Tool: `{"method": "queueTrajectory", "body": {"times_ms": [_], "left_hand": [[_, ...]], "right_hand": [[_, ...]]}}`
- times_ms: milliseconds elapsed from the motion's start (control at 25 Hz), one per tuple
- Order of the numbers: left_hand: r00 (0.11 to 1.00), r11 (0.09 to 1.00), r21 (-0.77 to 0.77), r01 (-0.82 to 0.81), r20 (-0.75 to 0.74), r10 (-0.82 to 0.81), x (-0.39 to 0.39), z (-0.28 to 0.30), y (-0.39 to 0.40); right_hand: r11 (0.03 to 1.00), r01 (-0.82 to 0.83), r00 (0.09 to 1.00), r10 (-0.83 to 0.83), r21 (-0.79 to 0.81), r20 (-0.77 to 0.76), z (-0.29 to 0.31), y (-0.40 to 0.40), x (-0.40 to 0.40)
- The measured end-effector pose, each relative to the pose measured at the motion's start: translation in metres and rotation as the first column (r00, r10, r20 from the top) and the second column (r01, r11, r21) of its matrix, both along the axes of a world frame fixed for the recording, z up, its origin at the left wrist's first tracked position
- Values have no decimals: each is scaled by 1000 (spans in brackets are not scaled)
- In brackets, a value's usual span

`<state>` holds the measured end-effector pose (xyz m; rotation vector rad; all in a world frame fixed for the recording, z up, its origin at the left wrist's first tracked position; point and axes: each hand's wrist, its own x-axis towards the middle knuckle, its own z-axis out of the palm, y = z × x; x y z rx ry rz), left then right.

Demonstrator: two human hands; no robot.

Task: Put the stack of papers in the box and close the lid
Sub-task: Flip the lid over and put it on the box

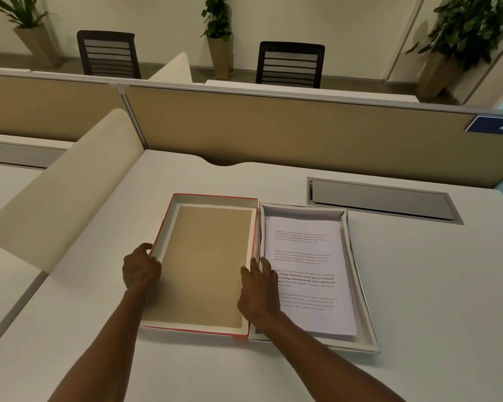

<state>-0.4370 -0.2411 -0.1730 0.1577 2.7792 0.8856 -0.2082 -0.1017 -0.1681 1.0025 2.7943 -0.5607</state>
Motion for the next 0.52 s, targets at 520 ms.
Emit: {"method": "queueTrajectory", "body": {"times_ms": [520], "left_hand": [[951,981,88,175,-275,-145,4,81,-15]], "right_hand": [[890,127,776,-364,-437,-516,62,16,-13]]}}
